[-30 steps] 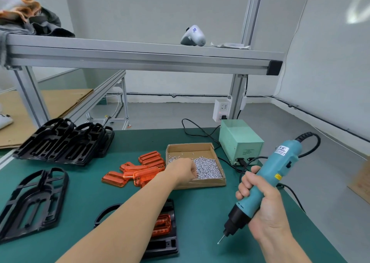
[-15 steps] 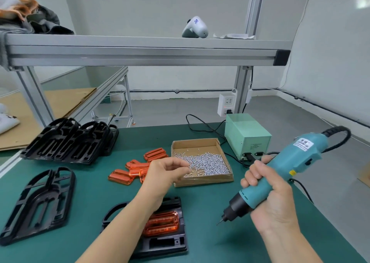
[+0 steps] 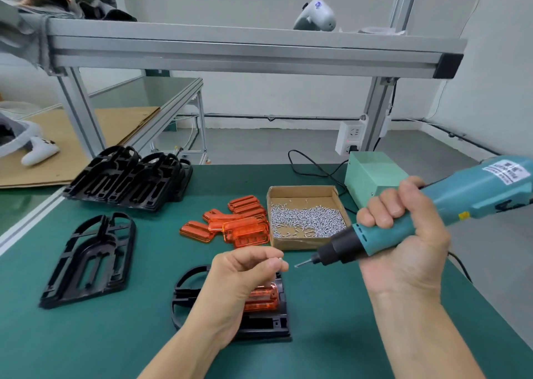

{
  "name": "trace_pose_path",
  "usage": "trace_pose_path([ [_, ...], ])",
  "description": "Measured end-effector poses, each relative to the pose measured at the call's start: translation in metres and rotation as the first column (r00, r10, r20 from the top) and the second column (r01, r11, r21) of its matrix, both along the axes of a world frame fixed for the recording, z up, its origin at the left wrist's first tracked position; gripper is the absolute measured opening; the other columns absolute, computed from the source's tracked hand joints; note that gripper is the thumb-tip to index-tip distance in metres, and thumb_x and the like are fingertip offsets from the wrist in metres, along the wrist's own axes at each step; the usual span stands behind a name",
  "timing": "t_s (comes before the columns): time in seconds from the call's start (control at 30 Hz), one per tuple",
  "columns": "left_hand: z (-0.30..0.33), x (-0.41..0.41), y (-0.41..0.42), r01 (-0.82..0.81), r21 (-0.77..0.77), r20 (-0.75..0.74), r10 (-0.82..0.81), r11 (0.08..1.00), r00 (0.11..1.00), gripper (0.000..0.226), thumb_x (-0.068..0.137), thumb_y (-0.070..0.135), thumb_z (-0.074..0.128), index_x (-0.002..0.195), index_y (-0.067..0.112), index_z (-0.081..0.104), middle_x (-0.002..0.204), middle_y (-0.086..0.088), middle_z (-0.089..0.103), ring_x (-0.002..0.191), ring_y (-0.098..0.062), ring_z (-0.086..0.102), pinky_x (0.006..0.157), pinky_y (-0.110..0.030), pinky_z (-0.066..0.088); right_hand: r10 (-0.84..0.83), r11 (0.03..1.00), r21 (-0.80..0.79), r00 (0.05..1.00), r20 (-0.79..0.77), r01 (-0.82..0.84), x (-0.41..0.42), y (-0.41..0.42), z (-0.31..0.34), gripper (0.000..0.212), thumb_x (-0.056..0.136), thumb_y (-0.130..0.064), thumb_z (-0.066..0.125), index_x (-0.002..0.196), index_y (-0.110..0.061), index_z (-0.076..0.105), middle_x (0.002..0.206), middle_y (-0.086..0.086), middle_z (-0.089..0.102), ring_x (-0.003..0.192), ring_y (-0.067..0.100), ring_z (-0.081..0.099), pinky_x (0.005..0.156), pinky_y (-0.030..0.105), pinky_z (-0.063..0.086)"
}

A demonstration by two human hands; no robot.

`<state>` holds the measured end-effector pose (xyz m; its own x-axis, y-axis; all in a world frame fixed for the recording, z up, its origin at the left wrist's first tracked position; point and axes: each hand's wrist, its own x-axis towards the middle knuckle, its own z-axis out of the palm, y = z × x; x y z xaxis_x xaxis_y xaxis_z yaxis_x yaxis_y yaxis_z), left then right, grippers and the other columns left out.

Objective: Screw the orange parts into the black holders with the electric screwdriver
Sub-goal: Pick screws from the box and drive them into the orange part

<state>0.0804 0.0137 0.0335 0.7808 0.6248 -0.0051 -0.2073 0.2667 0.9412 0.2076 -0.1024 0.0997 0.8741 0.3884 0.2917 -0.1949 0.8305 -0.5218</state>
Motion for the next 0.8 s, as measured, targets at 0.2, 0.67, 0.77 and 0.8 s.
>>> trace_pose_path([
  [0.2, -0.005, -0.004, -0.009, 0.016, -0.116, 0.045, -0.011, 0.993, 0.999, 0.02, 0.059, 0.015, 0.075, 0.077, 0.007, 0.077, 0.075, -0.015, 0.071, 0.057, -0.011, 0.057, 0.058, -0.019, 0.049, -0.014, 1.0, -0.009, 0.999, 0.039, 0.014, -0.009, 0.009, 0.003, 0.015, 0.08, -0.012, 0.052, 0.076, -0.024, 0.046, 0.052, -0.01, 0.036, 0.041, 0.005, 0.036, 0.045, 0.018, 0.038],
  [0.67, -0.006, -0.005, -0.018, -0.032, -0.167, 0.066, 0.043, 0.985, 0.997, 0.024, 0.053, 0.018, 0.076, 0.074, 0.008, 0.077, 0.072, -0.014, 0.071, 0.056, -0.011, 0.057, 0.059, -0.019, 0.05, -0.06, 0.998, -0.031, 0.996, 0.058, 0.062, -0.017, 0.012, -0.004, 0.016, 0.081, -0.008, 0.051, 0.079, -0.023, 0.047, 0.053, -0.009, 0.037, 0.042, 0.006, 0.036, 0.045, 0.02, 0.038],
  [0.77, -0.007, -0.005, -0.019, -0.074, -0.124, 0.049, 0.081, 0.99, 0.996, 0.022, 0.053, 0.018, 0.075, 0.074, 0.009, 0.077, 0.072, -0.015, 0.071, 0.057, -0.011, 0.058, 0.058, -0.018, 0.05, -0.093, 0.995, -0.025, 0.993, 0.075, 0.095, -0.02, 0.014, -0.007, 0.016, 0.08, -0.007, 0.049, 0.081, -0.023, 0.047, 0.052, -0.009, 0.037, 0.041, 0.007, 0.036, 0.046, 0.019, 0.037],
  [0.8, -0.007, -0.004, -0.019, -0.078, -0.115, 0.045, 0.084, 0.99, 0.995, 0.021, 0.054, 0.017, 0.075, 0.074, 0.009, 0.077, 0.072, -0.015, 0.071, 0.057, -0.011, 0.058, 0.058, -0.018, 0.05, -0.099, 0.995, -0.022, 0.992, 0.078, 0.101, -0.021, 0.014, -0.008, 0.016, 0.08, -0.007, 0.049, 0.082, -0.023, 0.046, 0.052, -0.009, 0.037, 0.041, 0.007, 0.036, 0.046, 0.02, 0.037],
])
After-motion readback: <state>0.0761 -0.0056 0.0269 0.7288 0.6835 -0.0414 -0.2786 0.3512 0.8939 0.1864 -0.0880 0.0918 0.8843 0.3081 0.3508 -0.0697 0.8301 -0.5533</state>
